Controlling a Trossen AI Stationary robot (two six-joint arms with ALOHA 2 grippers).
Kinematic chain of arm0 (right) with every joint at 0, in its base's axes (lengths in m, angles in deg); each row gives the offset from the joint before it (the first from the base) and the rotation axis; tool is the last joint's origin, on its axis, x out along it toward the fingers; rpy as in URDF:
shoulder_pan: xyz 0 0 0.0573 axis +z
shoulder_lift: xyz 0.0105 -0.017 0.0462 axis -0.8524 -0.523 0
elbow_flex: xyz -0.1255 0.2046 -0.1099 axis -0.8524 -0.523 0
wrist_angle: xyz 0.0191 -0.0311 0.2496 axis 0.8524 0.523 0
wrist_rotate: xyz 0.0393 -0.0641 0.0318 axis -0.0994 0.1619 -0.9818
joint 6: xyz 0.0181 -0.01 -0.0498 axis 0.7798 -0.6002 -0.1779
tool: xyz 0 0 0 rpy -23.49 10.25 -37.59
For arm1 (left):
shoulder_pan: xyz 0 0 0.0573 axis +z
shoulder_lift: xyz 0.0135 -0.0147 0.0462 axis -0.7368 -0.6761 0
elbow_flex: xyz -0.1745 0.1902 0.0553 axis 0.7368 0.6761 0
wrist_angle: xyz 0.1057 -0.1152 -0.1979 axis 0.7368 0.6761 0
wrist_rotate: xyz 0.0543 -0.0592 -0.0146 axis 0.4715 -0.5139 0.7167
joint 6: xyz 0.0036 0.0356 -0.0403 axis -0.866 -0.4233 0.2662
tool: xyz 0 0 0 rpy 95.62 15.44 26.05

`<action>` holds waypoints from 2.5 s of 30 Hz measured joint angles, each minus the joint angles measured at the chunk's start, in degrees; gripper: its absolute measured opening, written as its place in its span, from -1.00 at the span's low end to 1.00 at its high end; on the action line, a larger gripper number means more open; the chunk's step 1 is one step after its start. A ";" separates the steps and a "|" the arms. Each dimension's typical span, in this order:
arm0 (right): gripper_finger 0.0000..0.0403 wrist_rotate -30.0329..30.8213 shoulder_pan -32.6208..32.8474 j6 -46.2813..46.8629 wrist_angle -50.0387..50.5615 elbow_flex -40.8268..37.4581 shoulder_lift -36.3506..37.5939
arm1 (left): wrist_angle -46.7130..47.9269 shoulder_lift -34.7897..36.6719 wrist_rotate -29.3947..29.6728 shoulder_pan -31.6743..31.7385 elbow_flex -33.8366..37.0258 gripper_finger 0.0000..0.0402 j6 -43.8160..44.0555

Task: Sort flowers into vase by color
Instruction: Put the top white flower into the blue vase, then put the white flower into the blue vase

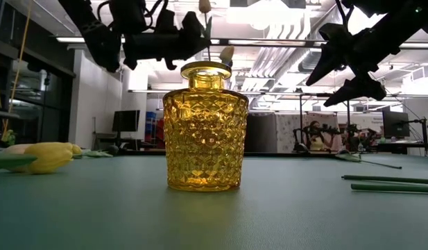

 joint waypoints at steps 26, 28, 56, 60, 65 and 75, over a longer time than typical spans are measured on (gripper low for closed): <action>0.48 0.09 0.00 -0.91 -1.51 0.00 0.00 | 33.74 10.16 -0.11 0.20 -0.07 -0.24 0.20; 0.48 0.09 0.00 -0.90 -1.59 0.00 0.00 | 38.79 12.65 -0.22 0.20 -0.07 -0.13 0.18; 0.48 -0.33 0.00 -0.83 -1.72 0.00 0.00 | 115.65 35.54 -16.38 -32.54 -0.07 0.13 54.38; 0.48 -0.33 0.00 -0.88 -1.72 0.00 0.00 | 121.04 33.86 -18.46 -43.19 -0.07 0.10 71.78; 0.48 -0.31 0.00 -0.90 -1.72 0.00 0.02 | 119.12 29.42 -19.41 -54.81 -0.07 0.07 88.31; 0.48 -0.33 0.00 -2.25 -1.70 0.00 0.00 | 106.09 14.13 -19.52 -64.76 -0.04 0.06 94.79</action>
